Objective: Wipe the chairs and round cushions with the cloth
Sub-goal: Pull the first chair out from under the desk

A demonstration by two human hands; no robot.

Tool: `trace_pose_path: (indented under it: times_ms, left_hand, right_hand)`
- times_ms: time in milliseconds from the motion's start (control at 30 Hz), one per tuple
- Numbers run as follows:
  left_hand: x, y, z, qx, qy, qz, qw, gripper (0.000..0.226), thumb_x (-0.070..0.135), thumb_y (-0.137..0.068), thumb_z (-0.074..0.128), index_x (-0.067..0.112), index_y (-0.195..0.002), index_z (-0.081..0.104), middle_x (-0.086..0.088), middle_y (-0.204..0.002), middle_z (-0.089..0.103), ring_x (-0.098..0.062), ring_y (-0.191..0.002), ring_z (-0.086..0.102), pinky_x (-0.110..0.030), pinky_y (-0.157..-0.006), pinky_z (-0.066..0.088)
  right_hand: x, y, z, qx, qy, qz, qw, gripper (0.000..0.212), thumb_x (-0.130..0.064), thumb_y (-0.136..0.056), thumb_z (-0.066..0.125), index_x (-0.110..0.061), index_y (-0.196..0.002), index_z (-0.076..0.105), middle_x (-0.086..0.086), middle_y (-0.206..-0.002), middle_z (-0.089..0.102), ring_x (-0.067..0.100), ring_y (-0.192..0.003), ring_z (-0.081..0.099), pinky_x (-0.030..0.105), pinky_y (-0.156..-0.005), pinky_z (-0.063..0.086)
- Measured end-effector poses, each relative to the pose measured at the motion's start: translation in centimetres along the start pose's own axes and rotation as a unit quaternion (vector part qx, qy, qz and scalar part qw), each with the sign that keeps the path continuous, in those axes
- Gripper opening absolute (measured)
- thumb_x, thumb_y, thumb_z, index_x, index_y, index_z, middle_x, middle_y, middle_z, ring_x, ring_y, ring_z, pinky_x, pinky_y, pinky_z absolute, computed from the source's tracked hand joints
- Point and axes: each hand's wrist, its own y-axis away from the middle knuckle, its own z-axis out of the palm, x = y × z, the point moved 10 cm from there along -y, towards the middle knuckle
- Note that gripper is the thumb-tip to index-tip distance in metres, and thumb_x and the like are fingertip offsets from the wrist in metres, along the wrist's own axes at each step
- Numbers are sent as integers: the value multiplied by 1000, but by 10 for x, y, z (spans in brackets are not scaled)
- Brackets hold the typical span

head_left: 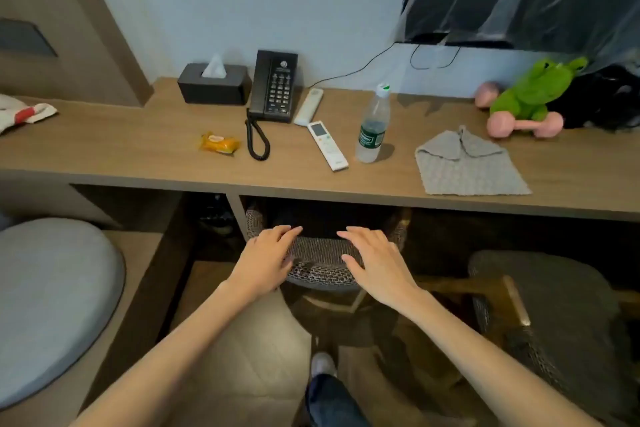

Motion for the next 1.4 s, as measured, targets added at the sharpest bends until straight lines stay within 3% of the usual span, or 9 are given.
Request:
trace_pose_path:
  times_ms: [267, 400, 533, 633, 700, 767, 1067, 1267, 1400]
  left_hand:
    - [-34, -32, 100, -179, -72, -2, 981, 64, 48, -97, 41, 36, -152, 10, -3, -159, 16, -28, -147, 9, -49, -117, 10]
    - [-41, -41, 130, -215, -148, 56, 964, 67, 55, -86, 40, 35, -148, 28, -7, -141, 51, -38, -133, 41, -62, -109, 12]
    - [-53, -49, 144, -228, -174, 41, 957, 68, 48, -96, 42, 36, -152, 6, -5, -155, 26, -34, -144, 18, -55, -117, 6]
    - [-47, -46, 142, -252, -163, 64, 952, 75, 42, -80, 70, 33, -146, 35, -10, -136, 52, -38, -129, 44, -58, -109, 26]
    - [-50, -47, 143, -214, -183, 82, 956, 85, 35, -53, 91, 30, -130, 56, -8, -111, 66, -36, -107, 62, -58, -95, 44]
    - [-49, -48, 142, -182, -184, 93, 961, 88, 31, -42, 95, 28, -123, 62, -8, -103, 68, -35, -99, 65, -58, -88, 48]
    - [-31, -38, 137, -166, -203, 87, 961, 72, 30, -76, 78, 29, -140, 46, -11, -120, 64, -35, -111, 60, -53, -100, 43]
    - [-7, -8, 135, -84, -186, 107, 973, 77, 40, -44, 93, 26, -116, 68, -6, -89, 71, -29, -82, 69, -43, -71, 56]
    - [10, 31, 138, -44, -169, 117, 978, 76, 41, -37, 95, 27, -108, 72, -4, -81, 71, -26, -76, 69, -39, -65, 57]
  right_hand:
    - [52, -33, 102, -152, -1, -16, 988, 51, -46, -101, 37, -31, -149, 27, -5, -154, 28, 20, -139, 29, 43, -112, 32]
    - [58, -34, 141, -185, 114, -101, 971, 57, -50, -95, 49, -27, -145, 35, 3, -141, 49, 29, -122, 52, 52, -103, 42]
    - [60, -41, 166, -143, 144, -120, 972, 89, -58, -61, 81, -23, -132, 40, 3, -103, 71, 26, -80, 69, 44, -70, 59]
    - [51, -40, 159, -74, 135, -168, 974, 84, -56, -63, 80, -20, -129, 42, 1, -99, 70, 24, -78, 68, 40, -72, 58]
    - [47, -36, 152, -32, 144, -194, 970, 76, -52, -68, 79, -17, -126, 44, 2, -98, 69, 23, -77, 67, 37, -72, 57]
    - [44, -34, 150, -13, 151, -202, 968, 73, -48, -69, 80, -13, -123, 46, 4, -98, 69, 23, -78, 67, 35, -71, 57]
    - [39, -16, 144, 34, 182, -226, 956, 66, -32, -64, 87, -4, -115, 56, 10, -99, 72, 27, -83, 71, 36, -73, 58]
    - [34, 23, 140, 53, 175, -238, 954, 52, -23, -66, 89, -3, -108, 67, 10, -99, 72, 25, -80, 70, 34, -70, 57]
    - [22, 62, 144, 46, 191, -236, 952, 55, -20, -63, 89, -6, -111, 67, 5, -100, 72, 19, -82, 69, 29, -71, 56]
